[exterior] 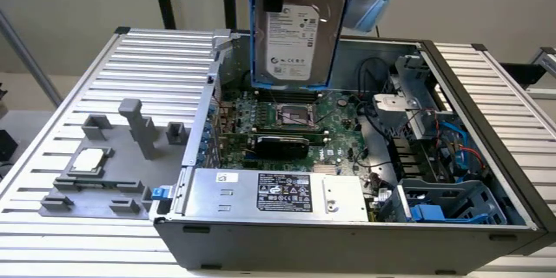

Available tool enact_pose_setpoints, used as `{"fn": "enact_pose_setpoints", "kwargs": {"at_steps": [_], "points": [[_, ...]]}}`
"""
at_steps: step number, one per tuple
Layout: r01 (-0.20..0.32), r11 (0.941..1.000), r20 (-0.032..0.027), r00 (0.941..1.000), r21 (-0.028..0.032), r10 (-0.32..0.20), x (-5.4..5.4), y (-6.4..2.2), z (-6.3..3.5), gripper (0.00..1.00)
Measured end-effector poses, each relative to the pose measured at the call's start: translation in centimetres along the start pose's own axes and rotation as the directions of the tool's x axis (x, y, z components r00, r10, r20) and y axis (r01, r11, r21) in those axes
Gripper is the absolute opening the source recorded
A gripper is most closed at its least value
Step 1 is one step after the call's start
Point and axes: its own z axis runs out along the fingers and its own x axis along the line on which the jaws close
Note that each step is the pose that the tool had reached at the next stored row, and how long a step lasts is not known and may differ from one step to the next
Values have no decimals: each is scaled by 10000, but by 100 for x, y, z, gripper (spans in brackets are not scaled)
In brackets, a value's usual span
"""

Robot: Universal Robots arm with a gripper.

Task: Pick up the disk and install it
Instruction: 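Pick up the disk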

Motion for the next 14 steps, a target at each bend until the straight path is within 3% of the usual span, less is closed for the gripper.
{"fn": "enact_pose_setpoints", "kwargs": {"at_steps": [14], "points": [[1, 10000, 0, 10000, 0, -1, 237, -633, -9, 0]]}}
